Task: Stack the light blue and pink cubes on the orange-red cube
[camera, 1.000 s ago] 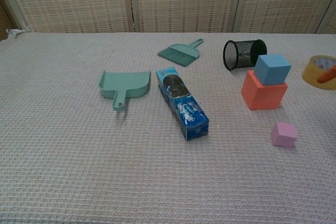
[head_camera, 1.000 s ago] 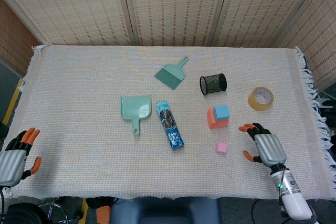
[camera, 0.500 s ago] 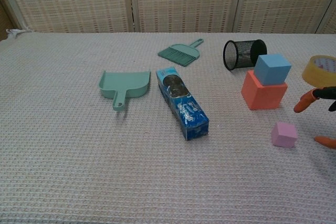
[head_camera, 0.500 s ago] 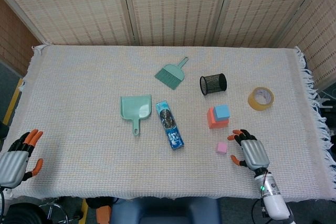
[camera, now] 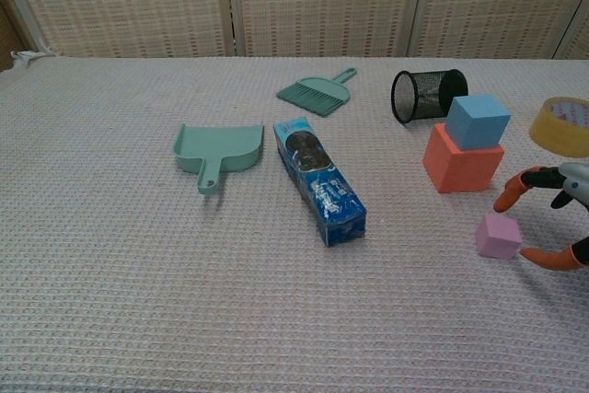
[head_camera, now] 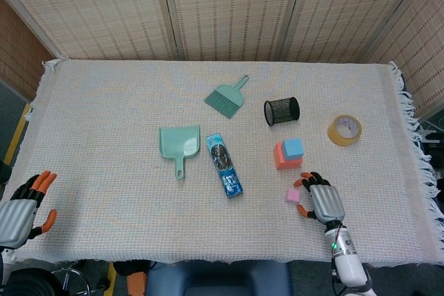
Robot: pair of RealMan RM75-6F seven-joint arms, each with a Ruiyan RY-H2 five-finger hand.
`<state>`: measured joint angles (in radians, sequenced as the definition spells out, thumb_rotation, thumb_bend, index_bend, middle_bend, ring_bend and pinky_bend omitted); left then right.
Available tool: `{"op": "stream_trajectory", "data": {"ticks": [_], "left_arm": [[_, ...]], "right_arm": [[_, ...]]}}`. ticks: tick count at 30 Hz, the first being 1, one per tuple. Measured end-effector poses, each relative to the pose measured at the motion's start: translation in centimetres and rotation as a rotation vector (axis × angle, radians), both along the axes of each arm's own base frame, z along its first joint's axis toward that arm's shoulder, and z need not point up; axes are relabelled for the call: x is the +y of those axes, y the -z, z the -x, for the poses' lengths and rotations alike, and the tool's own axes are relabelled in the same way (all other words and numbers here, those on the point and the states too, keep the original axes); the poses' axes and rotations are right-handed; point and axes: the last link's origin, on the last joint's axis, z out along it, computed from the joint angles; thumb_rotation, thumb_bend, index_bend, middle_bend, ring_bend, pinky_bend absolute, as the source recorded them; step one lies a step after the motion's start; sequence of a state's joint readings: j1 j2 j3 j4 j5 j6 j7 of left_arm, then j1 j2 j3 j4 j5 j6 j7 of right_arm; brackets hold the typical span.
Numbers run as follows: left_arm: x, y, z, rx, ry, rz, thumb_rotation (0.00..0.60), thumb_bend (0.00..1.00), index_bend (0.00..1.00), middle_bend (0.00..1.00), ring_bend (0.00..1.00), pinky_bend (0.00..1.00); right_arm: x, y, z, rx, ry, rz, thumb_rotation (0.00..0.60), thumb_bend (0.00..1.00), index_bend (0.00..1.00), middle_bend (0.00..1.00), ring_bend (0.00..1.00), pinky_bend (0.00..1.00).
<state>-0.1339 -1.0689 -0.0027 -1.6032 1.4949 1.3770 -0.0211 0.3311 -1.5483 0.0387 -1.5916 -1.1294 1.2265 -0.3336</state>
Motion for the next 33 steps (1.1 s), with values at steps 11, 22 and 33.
{"op": "stream_trajectory", "data": {"ticks": [11, 22, 33], "left_arm": [[0.1, -0.2, 0.2, -0.016, -0.007, 0.002, 0.6, 0.47, 0.0, 0.0, 0.0, 0.15], [0.1, -0.3, 0.2, -0.014, -0.007, -0.007, 0.6, 0.47, 0.0, 0.0, 0.0, 0.15], [0.1, -0.1, 0.3, 0.004, -0.009, -0.007, 0.6, 0.47, 0.0, 0.0, 0.0, 0.15]], "right_arm": [[-0.5, 1.6, -0.3, -0.012, 0.025, 0.023, 0.6, 0.19, 0.42, 0.2, 0.11, 0.29], [-1.0, 0.6, -0.7, -0.028, 0.01, 0.071, 0.6, 0.19, 0.5, 0.22, 0.13, 0.3], [-1.3, -5.1, -1.0, 0.049, -0.106, 0.053, 0.6, 0.19, 0.5, 0.22, 0.11, 0.3]]}}
